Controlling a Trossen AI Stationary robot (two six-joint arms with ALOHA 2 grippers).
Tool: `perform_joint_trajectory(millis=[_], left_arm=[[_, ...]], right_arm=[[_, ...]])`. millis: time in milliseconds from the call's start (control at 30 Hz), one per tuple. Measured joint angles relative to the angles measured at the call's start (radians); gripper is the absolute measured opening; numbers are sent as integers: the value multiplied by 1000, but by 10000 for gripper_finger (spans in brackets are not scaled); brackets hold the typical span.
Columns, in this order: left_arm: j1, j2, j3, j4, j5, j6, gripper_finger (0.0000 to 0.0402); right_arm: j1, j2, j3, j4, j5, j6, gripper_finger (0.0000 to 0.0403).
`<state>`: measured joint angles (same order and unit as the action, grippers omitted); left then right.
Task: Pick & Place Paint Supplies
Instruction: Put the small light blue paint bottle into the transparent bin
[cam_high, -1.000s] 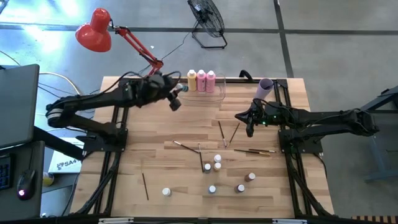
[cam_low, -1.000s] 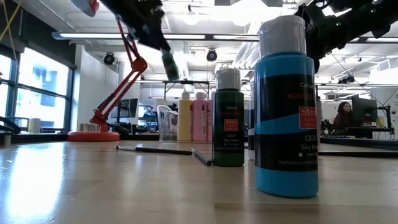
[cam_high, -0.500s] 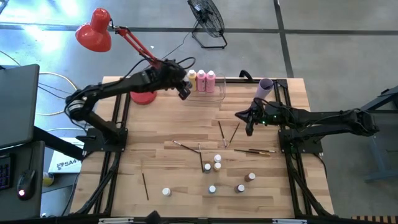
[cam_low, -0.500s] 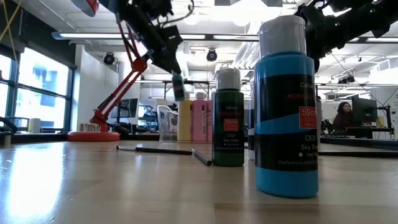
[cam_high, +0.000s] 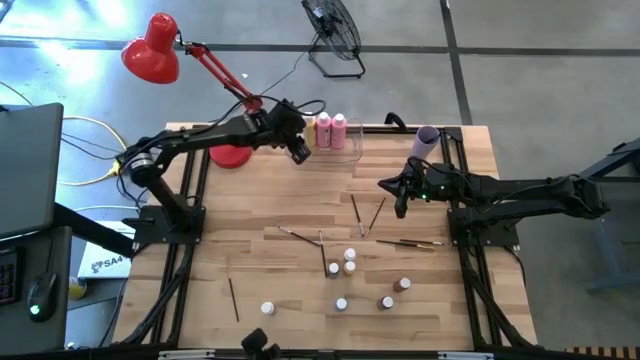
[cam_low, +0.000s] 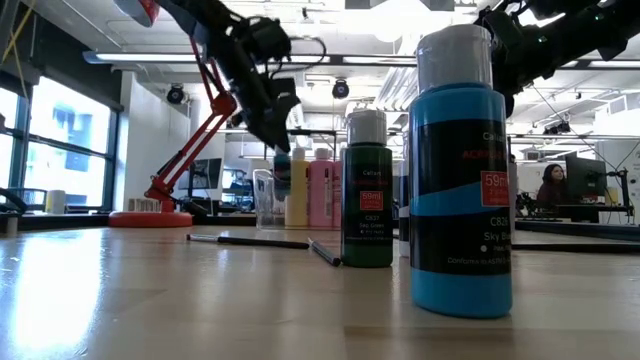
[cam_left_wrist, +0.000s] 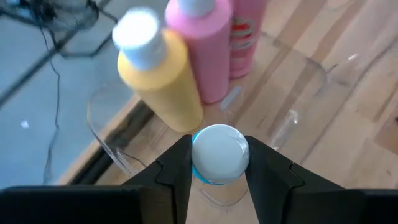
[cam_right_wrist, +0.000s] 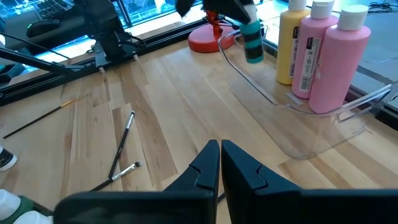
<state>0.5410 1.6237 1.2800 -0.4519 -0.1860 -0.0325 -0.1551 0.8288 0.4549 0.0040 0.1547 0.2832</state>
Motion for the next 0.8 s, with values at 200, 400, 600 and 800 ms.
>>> perform_joint_trajectory(millis=[200,400,600,800], left_arm=[[74,44,0,1,106,-29,122],[110,79,0,0,152,-51,122],[107,110,0,31,154,-47,122],[107,132,0,47,158,-50,122]], right_arm=[[0,0,0,0,0,0,8],[0,0,0,0,0,0,8],[0,0,0,0,0,0,8],[0,0,0,-1,0,0,8]])
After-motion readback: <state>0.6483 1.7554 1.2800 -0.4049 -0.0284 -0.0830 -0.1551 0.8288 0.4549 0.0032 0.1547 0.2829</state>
